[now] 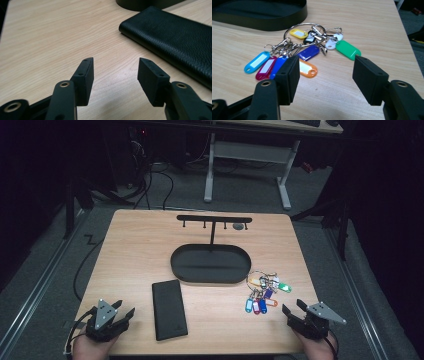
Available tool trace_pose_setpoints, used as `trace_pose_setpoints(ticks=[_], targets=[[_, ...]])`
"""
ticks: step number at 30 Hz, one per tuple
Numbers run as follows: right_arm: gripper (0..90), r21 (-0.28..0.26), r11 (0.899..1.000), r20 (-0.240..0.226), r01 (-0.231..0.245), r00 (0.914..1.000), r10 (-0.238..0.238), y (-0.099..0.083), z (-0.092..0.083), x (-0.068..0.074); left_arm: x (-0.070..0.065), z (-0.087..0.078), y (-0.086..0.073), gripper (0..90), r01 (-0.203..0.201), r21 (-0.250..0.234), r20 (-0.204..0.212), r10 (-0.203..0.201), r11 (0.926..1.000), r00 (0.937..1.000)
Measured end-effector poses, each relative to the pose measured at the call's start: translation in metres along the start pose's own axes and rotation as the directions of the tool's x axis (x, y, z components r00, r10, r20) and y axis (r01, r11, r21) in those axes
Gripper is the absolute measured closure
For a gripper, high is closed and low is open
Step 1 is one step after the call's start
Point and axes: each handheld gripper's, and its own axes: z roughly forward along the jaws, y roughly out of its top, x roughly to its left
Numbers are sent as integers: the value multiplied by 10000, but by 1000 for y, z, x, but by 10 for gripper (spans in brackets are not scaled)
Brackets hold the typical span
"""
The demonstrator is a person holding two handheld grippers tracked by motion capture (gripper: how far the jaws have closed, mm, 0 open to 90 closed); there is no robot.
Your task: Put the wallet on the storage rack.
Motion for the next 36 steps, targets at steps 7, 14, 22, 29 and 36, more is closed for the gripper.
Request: trace_pose_setpoints(ticks=[7,14,22,29,36], targets=[[382,-198,9998,-11,13,10000,-13,-4,-1,-4,-2,6,3,492,46,80,115,-47,10000,9999],[381,-145,9999,-140,-62,9999,60,-3,0,-6,-8,7,3,489,-139,287,161,135,9995,9998],[379,-63,9998,-314,162,9994,-164,-1,6,-2,-9,3,1,497,96,386,184,-103,9992,9998],[376,107,9997,-453,210,9988,-205,-1,10,0,-23,5,5,481,-6,387,467,-12,9992,9989],[373,205,9994,-531,271,9982,-260,-1,12,2,-43,10,11,441,69,347,949,-102,9994,9954]])
